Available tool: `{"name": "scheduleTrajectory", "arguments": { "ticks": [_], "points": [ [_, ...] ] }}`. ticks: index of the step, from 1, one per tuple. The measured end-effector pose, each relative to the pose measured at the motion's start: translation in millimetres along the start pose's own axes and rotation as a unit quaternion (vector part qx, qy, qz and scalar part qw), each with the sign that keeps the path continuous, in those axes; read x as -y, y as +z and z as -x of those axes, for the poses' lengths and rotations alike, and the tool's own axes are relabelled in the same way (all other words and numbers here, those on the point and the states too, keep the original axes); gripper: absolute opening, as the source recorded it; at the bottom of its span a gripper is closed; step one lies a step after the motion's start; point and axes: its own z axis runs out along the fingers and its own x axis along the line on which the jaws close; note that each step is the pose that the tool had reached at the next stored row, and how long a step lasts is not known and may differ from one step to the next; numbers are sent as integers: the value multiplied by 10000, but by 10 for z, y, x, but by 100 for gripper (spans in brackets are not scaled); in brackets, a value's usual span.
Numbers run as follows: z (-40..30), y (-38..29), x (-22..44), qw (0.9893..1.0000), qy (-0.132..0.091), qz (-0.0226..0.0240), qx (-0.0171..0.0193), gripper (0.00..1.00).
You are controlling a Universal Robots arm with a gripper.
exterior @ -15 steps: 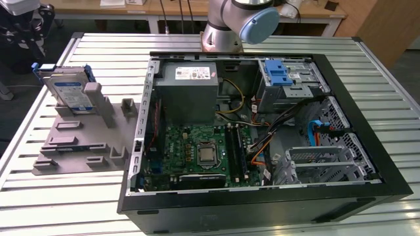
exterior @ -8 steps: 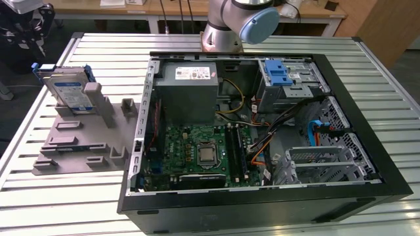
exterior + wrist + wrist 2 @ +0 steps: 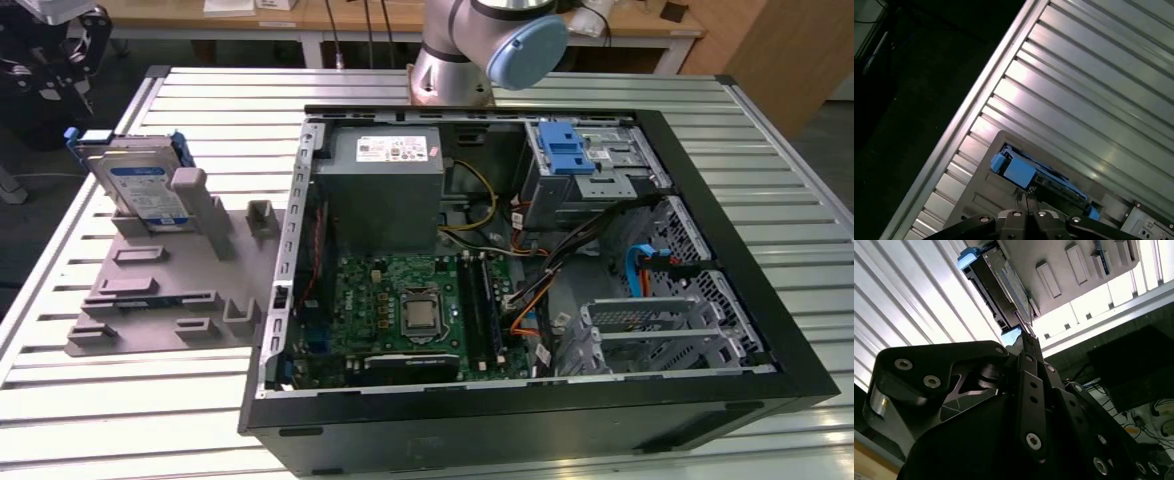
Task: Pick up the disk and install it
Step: 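Pick up the disk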
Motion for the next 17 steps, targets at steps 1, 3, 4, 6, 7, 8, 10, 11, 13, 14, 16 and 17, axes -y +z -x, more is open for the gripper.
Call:
{"name": "scheduleTrajectory", "arguments": {
  "ticks": [1,3,4,6,7,8,10,11,13,14,16,17],
  "points": [
    [0,0,0,10000,-59,-1,-1,11],
    [0,1,0,9998,-179,-2,-1,11],
    [0,1,0,9997,-239,-3,-3,11],
    [0,1,0,9993,-370,-3,-7,11],
    [0,1,0,9990,-442,-3,-8,11],
    [0,2,0,9987,-518,-3,-10,11],
    [0,2,0,9977,-684,-3,-16,11],
    [0,2,0,9971,-762,-3,-19,11],
    [0,2,0,9958,-915,-3,-24,11],
    [0,2,0,9951,-988,-3,-27,11],
    [0,3,0,9936,-1133,-3,-31,11],
    [0,3,0,9926,-1211,-3,-34,11]
  ]
}}
